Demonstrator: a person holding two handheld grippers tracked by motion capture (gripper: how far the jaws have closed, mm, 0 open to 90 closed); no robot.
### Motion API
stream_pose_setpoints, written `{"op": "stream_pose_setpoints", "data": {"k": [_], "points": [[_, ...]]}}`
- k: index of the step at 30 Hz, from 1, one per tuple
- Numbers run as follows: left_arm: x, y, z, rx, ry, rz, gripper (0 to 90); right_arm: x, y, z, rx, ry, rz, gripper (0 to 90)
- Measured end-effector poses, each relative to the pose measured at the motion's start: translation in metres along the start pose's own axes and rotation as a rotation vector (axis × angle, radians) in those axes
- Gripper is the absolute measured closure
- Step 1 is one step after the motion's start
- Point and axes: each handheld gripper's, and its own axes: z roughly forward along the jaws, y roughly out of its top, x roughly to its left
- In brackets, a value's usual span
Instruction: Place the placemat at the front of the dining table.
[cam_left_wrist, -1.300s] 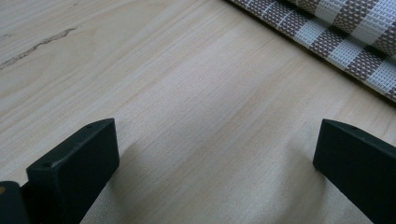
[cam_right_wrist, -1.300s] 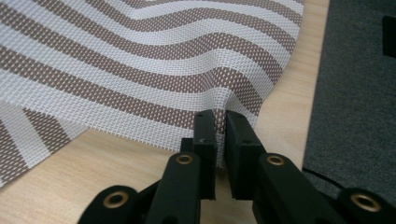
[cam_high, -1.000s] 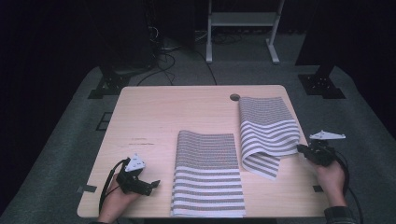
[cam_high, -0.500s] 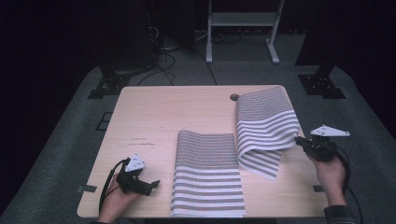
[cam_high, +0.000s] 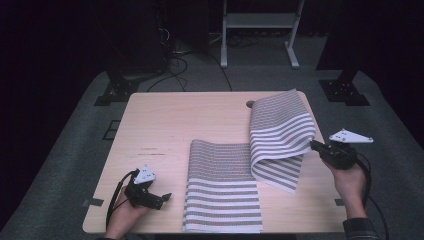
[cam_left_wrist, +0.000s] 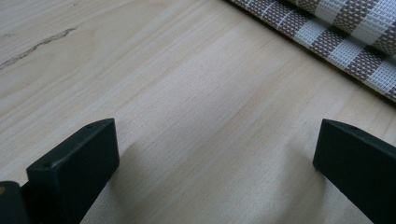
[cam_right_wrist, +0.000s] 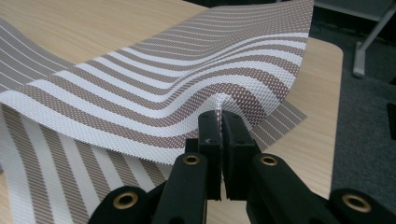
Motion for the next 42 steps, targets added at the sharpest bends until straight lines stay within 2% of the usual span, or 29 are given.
{"op": "stream_pose_setpoints", "data": {"k": [7, 25, 42], "points": [[0.0, 0.0, 0.0, 0.0, 0.0, -0.002, 0.0, 0.01, 0.012, 0.003, -0.032, 0.026, -0.024, 87.2], [0.0, 0.001, 0.001, -0.001, 0.0, -0.001, 0.0, 0.036, 0.035, 0.012, -0.074, 0.102, -0.074, 87.3], [0.0, 0.001, 0.001, -0.003, 0.0, -0.003, 0.0, 0.07, 0.05, 0.033, -0.058, 0.182, -0.155, 87.4]]}}
